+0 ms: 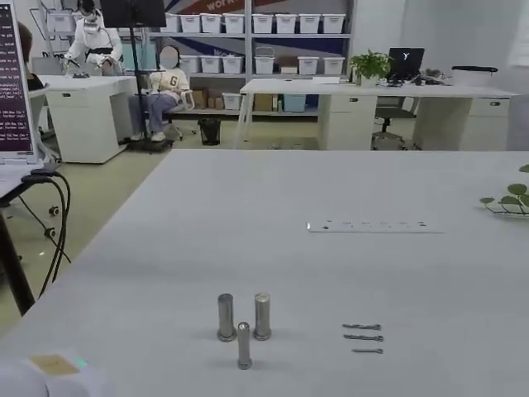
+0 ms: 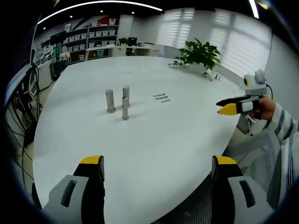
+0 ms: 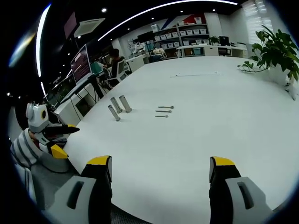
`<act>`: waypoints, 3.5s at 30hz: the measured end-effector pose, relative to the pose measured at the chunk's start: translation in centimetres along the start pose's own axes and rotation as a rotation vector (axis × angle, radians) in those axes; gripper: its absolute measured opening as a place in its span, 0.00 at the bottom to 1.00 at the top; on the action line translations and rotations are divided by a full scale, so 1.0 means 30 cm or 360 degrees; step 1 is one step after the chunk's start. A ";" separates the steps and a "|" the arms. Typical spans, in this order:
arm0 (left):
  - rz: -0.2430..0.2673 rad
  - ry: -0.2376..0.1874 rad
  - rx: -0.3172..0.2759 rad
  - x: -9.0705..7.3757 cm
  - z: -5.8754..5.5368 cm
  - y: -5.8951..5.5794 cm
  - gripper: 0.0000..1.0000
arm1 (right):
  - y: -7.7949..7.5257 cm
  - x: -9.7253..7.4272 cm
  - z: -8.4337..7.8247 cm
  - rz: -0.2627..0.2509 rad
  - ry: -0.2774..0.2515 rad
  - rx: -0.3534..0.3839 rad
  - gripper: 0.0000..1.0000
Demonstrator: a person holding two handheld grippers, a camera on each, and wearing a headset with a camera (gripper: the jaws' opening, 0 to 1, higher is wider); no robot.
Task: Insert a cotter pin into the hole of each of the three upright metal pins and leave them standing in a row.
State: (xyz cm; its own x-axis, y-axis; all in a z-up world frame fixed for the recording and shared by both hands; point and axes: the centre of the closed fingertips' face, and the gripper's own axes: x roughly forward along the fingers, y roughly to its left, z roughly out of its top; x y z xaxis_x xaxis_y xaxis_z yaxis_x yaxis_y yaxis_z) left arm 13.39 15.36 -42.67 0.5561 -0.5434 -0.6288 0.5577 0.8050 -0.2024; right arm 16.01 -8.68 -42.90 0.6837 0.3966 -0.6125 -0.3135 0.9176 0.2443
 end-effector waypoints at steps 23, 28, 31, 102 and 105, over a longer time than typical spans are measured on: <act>0.0000 0.0022 -0.0037 0.016 -0.002 0.021 0.90 | 0.003 0.029 0.000 0.0024 0.0061 0.0001 0.85; -0.0018 0.0013 -0.0071 0.019 0.006 0.020 0.89 | 0.004 0.033 -0.016 0.0034 0.0082 0.0012 0.85; -0.0008 0.0029 -0.0061 0.022 0.007 0.026 0.89 | 0.001 0.035 -0.018 0.0035 0.0086 0.0017 0.85; -0.0068 -0.0089 0.0516 0.108 0.266 0.140 0.56 | 0.010 -0.039 0.010 -0.0020 0.0068 -0.0030 0.83; -0.0067 -0.0091 0.0537 0.129 0.275 0.158 0.52 | 0.009 -0.033 -0.001 -0.0025 0.0109 -0.0051 0.83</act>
State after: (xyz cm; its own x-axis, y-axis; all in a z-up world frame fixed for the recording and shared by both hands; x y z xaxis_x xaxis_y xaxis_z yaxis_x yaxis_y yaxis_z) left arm 23.27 15.12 -39.87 0.5564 -0.5946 -0.5804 0.7480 0.6626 0.0383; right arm 15.23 -8.83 -42.24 0.6426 0.3786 -0.6661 -0.3249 0.9220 0.2106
